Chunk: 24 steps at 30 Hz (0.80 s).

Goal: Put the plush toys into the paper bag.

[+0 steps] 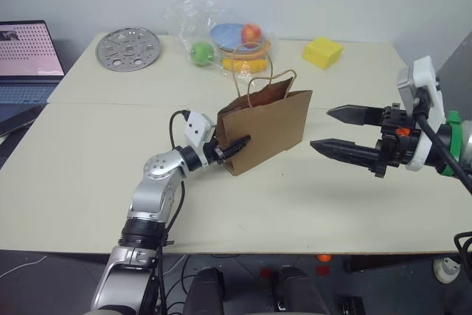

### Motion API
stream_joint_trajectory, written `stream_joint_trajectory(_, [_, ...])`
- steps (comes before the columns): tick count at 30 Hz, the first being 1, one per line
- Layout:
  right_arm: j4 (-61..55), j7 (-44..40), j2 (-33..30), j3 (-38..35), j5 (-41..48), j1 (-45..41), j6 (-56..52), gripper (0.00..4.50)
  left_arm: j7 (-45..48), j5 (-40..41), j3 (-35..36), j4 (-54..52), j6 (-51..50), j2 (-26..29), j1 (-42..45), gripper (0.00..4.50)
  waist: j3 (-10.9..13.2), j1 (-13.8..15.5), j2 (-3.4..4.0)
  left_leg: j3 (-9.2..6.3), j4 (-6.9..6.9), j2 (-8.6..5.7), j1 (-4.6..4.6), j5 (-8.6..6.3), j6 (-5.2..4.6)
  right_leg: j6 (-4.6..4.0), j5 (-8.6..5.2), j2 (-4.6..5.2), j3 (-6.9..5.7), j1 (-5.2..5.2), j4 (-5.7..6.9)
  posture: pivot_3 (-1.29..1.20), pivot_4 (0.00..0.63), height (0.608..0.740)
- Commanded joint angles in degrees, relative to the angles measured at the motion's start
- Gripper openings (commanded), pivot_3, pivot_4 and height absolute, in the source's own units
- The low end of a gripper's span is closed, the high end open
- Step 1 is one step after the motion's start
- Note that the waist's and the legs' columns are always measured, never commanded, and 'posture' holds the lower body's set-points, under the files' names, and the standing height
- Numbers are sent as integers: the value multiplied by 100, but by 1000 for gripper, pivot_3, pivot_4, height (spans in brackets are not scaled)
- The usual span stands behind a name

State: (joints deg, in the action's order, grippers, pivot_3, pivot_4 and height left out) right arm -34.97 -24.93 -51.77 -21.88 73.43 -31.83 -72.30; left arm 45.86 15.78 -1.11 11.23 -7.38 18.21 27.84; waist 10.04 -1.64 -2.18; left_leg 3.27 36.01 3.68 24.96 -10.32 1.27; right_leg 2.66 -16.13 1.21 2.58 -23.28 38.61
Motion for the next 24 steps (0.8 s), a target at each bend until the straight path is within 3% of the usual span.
stream_joint_trajectory(1, [-124,74,-160,-156,116,108,294,4500,106,82,11,-24,140,-36,160,1764,0,3,0,-1,0,0,0,0,0,0,0,0,-1,0,0,0,150,740])
stream_joint_trajectory(7, [-193,207,-292,-197,90,405,525,4500,442,193,-12,155,11,4,292,14,0,5,0,-1,0,-1,1,0,0,0,0,0,-2,0,-2,0,150,740])
stream_joint_trajectory(13, [-118,86,-762,-644,340,770,575,4500,918,588,-4,148,-445,-23,653,14,0,12,0,-2,0,-2,3,0,0,1,-1,0,-2,1,-4,0,150,740])
stream_joint_trajectory(18, [464,-96,-1744,-1920,1180,1211,-3,4500,2953,1152,-268,473,-988,503,1332,14,4,24,-1,-3,-2,-4,9,0,0,-4,-3,-1,-5,-1,-10,0,150,740])
stream_joint_trajectory(21, [556,31,-1920,-2241,1408,1565,-91,4500,3916,1000,-480,1297,-709,599,1692,14,1,20,0,-4,-4,-3,5,-1,0,-6,-5,-2,-7,3,-14,0,150,740])
stream_joint_trajectory(24, [335,201,-1885,-2459,1684,2038,-127,4500,4310,538,-724,2429,156,317,2018,14,1,19,1,-3,-2,-5,4,0,-1,-7,-5,-2,-5,4,-12,0,150,740])
